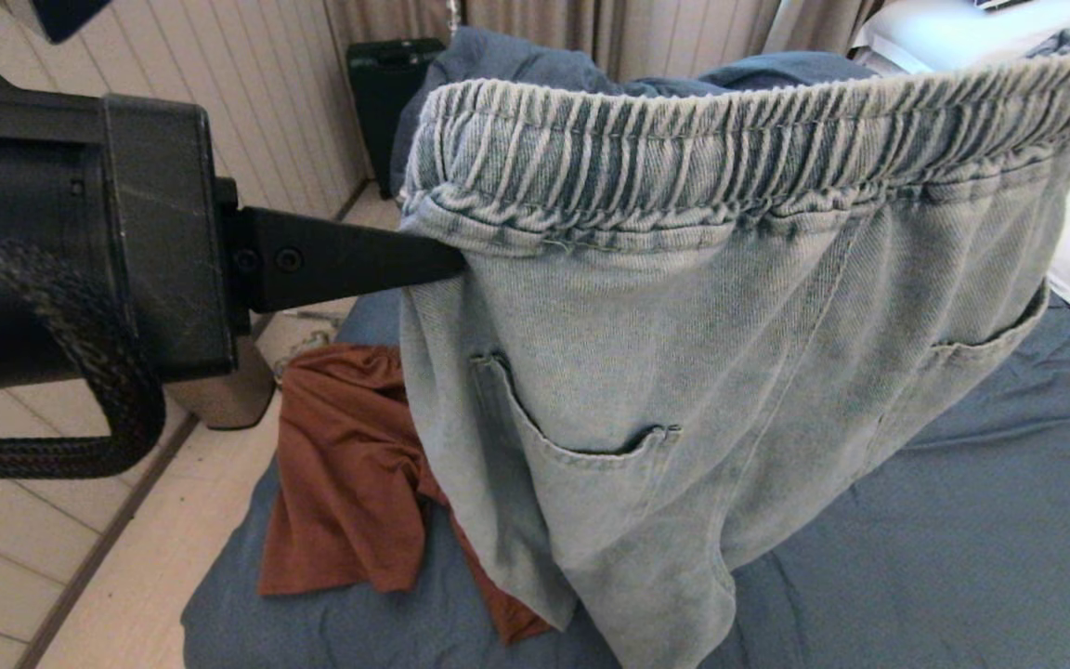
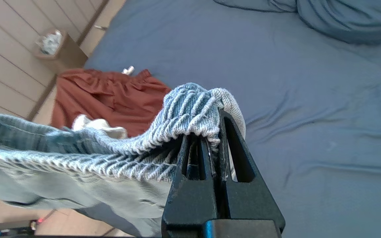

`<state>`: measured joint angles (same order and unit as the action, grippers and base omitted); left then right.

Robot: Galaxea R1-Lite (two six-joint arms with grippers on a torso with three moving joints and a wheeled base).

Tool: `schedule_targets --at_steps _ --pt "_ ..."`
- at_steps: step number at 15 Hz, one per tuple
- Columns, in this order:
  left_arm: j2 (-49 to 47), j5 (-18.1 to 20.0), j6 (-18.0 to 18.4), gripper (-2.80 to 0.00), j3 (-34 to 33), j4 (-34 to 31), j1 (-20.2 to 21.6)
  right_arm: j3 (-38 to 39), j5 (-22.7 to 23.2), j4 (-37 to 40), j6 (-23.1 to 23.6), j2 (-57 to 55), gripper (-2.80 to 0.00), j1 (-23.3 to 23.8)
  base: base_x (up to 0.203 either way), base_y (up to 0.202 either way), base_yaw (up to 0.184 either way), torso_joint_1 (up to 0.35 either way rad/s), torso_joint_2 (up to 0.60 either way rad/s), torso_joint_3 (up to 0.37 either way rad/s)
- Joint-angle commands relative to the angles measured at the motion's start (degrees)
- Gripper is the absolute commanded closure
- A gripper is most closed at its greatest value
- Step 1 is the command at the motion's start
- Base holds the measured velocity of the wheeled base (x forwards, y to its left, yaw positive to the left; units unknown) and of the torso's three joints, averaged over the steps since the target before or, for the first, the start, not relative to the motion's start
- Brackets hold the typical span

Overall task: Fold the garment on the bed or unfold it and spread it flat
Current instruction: Unford the blue shorts

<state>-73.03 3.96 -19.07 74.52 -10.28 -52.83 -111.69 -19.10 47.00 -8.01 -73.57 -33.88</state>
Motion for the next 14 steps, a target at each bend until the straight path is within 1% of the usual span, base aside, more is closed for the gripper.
schedule_targets --at_steps 1,3,5,6,8,9,11,12,14 --pt "-1.14 0.07 -0.01 0.00 3.84 -2.27 0.07 -0.02 -0.32 0.56 0.19 -0.07 0.00 0.04 0.000 0.000 0.000 0.000 0.00 0.000" --pt "-2.72 0.08 0.92 0.00 8.13 -5.27 0.08 -0.02 -0.41 1.22 0.33 -0.54 0.00 0.04 0.000 0.000 0.000 0.000 0.00 0.000" --pt "-3.61 0.09 1.45 0.00 12.50 -9.88 0.10 -0.11 -0.42 3.33 0.76 -0.52 0.00 0.13 0.000 0.000 0.000 0.000 0.00 0.000" --pt "-3.99 0.08 1.87 0.00 14.45 -13.34 0.10 -0.19 -1.13 4.53 1.10 -0.28 0.00 0.13 0.000 0.000 0.000 0.000 0.00 0.000" --pt "-4.10 -0.10 3.83 0.00 16.34 -17.37 0.10 -0.19 -3.23 6.10 1.75 0.06 0.00 0.13 0.000 0.000 0.000 0.000 0.00 0.000" --pt "-4.36 -0.89 5.03 0.00 17.72 -19.68 0.10 -0.19 -4.02 7.02 1.86 0.09 0.00 0.13 0.000 0.000 0.000 0.000 0.00 0.000" --pt "-5.27 -4.37 7.07 0.00 21.22 -25.21 0.10 -0.19 -5.64 9.23 1.86 0.18 0.00 0.13 0.000 0.000 0.000 0.000 0.00 0.000" --pt "-5.53 -5.43 7.46 0.00 22.57 -27.73 0.08 -0.19 -5.77 9.96 1.86 0.34 0.00 0.13 0.000 0.000 0.000 0.000 0.00 0.000" --pt "-6.21 -5.99 7.55 0.00 23.99 -30.24 0.10 -0.19 -5.96 10.22 1.88 -0.25 0.00 0.95 0.000 0.000 0.000 0.000 0.00 0.000"
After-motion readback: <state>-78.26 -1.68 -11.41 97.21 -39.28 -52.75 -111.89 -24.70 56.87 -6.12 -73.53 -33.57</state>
